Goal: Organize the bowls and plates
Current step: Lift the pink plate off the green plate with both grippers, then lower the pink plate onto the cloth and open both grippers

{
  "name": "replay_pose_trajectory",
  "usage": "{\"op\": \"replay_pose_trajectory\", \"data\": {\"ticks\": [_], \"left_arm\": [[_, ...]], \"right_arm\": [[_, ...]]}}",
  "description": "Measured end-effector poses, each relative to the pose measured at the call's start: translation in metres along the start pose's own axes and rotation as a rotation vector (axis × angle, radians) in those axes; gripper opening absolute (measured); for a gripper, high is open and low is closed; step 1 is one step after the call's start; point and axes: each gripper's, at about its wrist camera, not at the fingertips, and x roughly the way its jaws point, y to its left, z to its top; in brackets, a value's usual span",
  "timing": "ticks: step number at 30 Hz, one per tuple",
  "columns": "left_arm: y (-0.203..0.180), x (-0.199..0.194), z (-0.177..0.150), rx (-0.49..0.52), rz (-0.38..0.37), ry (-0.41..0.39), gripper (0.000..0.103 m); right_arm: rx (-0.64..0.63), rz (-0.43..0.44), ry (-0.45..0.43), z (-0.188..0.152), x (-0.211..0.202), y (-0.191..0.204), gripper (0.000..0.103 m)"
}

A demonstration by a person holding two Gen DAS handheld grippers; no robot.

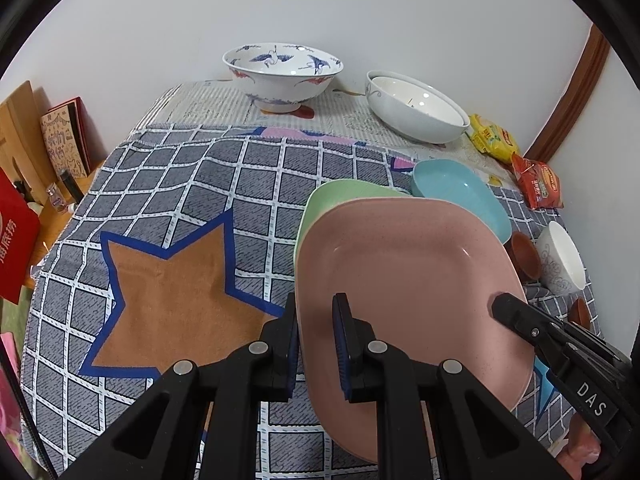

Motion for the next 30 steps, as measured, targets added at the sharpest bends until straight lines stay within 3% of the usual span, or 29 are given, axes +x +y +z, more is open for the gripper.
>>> {"op": "replay_pose_trajectory", "data": {"ticks": [14,30], "left_arm": [[0.006,0.019,0.008,0.003,0.009,0.025,0.015],[0.003,0.044,0.043,0.033,0.007,0.015,0.015]], "right_arm": [[0.005,-0.001,0.039,-0.001,0.023,-0.003,0.006],[0.008,0.000,0.046,0.016,0.047,-0.009,0.008]]}}
